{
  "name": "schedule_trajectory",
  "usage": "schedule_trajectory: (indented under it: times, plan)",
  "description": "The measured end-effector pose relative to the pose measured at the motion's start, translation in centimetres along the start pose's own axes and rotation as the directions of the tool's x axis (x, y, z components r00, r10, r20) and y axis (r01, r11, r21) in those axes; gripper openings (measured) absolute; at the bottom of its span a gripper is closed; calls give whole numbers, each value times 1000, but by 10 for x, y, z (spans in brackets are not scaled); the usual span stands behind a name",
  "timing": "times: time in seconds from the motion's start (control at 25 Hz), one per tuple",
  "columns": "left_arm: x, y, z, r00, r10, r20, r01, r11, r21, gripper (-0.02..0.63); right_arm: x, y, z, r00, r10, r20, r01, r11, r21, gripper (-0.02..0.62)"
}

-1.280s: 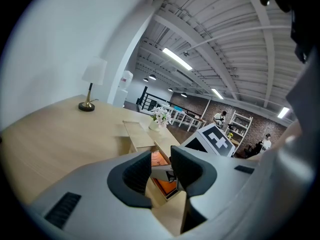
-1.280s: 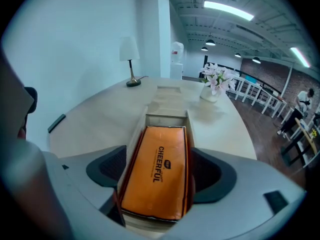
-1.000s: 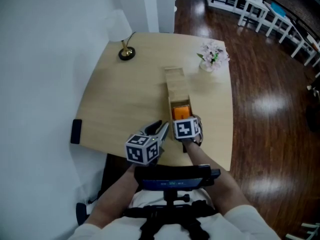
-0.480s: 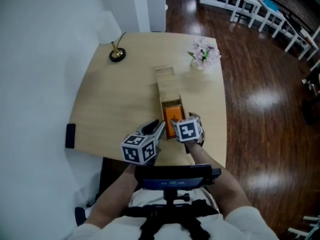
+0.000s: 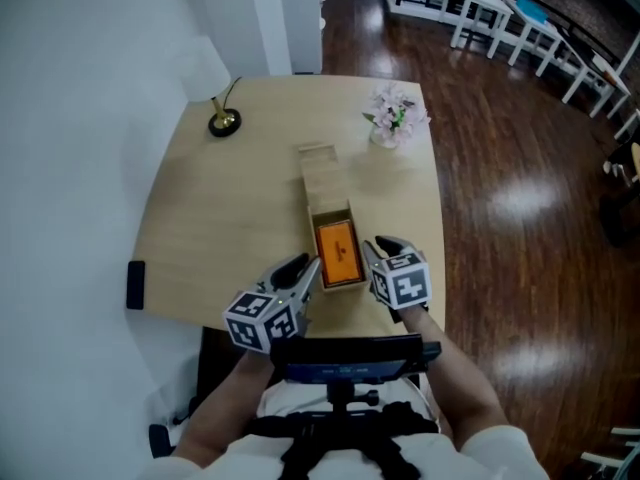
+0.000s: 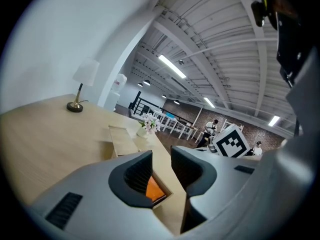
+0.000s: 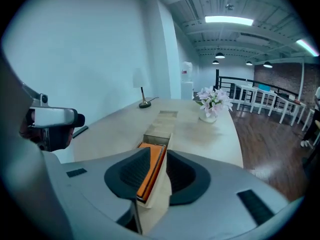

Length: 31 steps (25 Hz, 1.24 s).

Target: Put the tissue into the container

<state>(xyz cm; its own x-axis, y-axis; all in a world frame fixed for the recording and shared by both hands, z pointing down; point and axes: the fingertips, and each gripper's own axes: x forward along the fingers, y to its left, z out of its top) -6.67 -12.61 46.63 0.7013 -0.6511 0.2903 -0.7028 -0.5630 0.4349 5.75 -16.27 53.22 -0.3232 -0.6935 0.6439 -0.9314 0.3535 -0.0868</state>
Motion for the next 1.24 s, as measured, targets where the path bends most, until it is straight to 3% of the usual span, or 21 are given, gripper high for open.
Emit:
schedule_trajectory:
  times: [0.2, 0.84, 1.24]
  plan:
    - [-5, -11, 1, 1000, -21, 6, 21, 1000, -4, 118, -21, -6, 8, 998, 45, 53, -46, 999, 29, 2]
    - [-17, -18, 5, 1000, -9, 24, 8, 1000, 26, 118, -52, 19, 31, 984, 146, 101, -141, 989, -49, 0]
    - [-35, -16, 2, 999, 11, 42, -14, 998, 56, 0, -61, 17, 28, 983, 147, 108, -142, 988, -58, 0]
